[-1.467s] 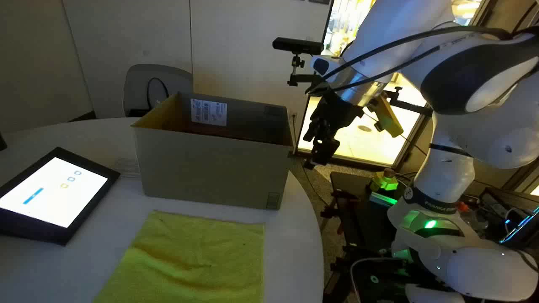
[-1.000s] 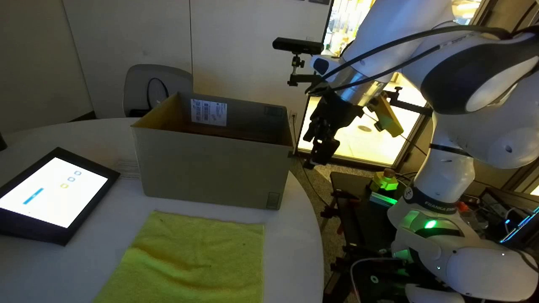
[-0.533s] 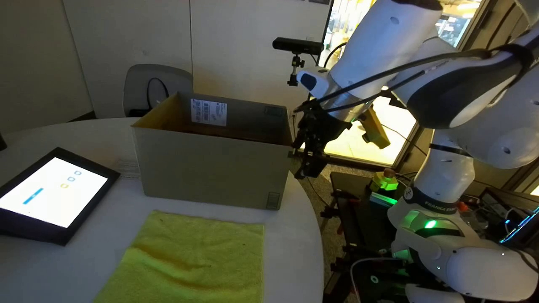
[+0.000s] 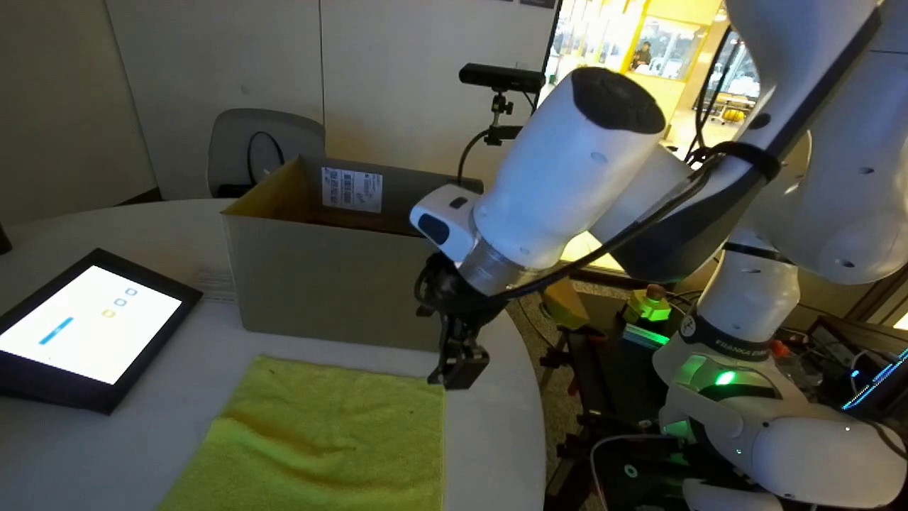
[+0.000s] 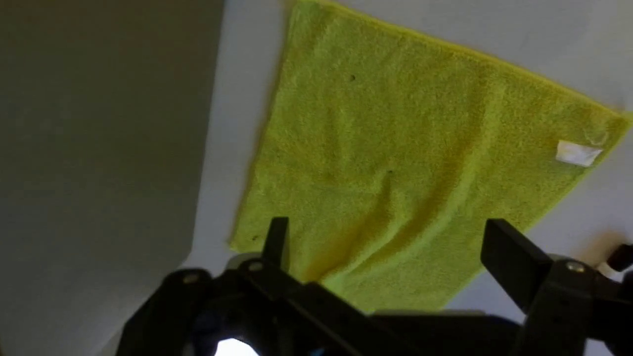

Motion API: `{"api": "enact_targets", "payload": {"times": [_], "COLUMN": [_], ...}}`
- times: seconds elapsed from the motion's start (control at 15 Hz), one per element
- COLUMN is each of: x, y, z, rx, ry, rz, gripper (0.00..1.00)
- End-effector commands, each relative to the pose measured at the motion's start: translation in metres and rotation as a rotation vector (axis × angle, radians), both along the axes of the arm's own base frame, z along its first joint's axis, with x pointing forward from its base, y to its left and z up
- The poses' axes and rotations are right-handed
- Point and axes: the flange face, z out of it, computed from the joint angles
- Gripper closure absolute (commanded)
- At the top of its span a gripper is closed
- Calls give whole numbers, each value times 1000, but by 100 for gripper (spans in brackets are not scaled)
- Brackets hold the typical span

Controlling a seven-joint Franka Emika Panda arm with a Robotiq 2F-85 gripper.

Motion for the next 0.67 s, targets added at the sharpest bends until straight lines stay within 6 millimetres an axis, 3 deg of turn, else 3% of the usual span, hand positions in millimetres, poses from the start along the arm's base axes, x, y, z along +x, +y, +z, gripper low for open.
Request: {"api": "enact_targets", "payload": {"times": [0.0,0.33,0.6], "x": [44,78,81], "y": [54,137,200], "z": [-28,-65,-79], "rx": [27,72,106], "ry": [7,38,55], "rz": [80,193,248], "gripper": [0,0,0]}}
